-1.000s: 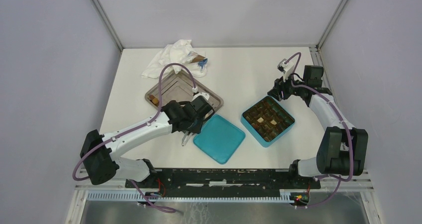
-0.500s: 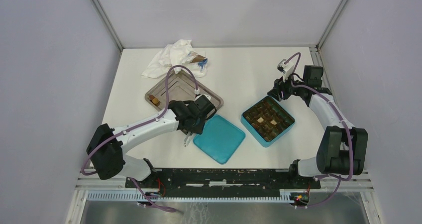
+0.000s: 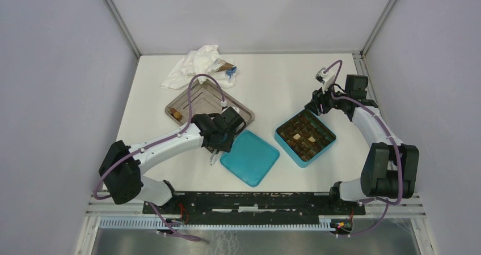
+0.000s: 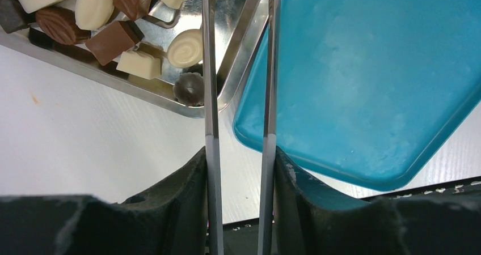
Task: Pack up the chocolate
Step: Pick up the fake chocolate from the plate.
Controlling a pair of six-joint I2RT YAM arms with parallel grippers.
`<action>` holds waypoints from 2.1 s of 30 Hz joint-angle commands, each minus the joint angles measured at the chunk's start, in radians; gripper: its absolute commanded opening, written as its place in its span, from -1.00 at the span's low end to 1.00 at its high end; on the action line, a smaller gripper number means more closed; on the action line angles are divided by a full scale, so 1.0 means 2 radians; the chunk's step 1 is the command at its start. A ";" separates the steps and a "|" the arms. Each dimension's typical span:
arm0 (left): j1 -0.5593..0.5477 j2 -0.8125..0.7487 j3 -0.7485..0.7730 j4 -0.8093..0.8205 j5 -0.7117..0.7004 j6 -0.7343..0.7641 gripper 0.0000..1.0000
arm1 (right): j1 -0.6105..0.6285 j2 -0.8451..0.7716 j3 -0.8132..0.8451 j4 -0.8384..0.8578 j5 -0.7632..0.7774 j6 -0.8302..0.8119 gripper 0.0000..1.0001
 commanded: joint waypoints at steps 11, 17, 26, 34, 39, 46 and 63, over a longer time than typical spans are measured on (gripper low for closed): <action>0.002 0.016 0.003 -0.003 0.003 -0.009 -0.13 | 0.002 0.000 0.001 0.006 -0.008 -0.007 0.03; 0.002 0.004 0.008 -0.006 -0.002 -0.012 -0.85 | 0.002 -0.001 0.001 0.006 -0.009 -0.008 0.04; 0.002 -0.037 0.006 -0.002 -0.040 -0.020 -0.96 | 0.003 -0.001 0.001 0.006 -0.008 -0.009 0.03; 0.003 -0.073 0.000 0.012 -0.037 -0.018 -0.96 | 0.003 -0.002 0.010 -0.019 0.034 -0.047 0.14; 0.000 -0.107 -0.006 0.043 0.007 -0.011 -0.96 | 0.003 -0.007 0.010 -0.036 0.104 -0.088 0.35; -0.010 -0.121 -0.005 0.077 0.046 -0.010 -0.96 | 0.011 0.032 0.018 -0.051 0.147 -0.100 0.30; -0.059 -0.107 -0.001 0.150 0.095 -0.017 -0.96 | 0.026 0.088 0.035 -0.078 0.189 -0.115 -0.11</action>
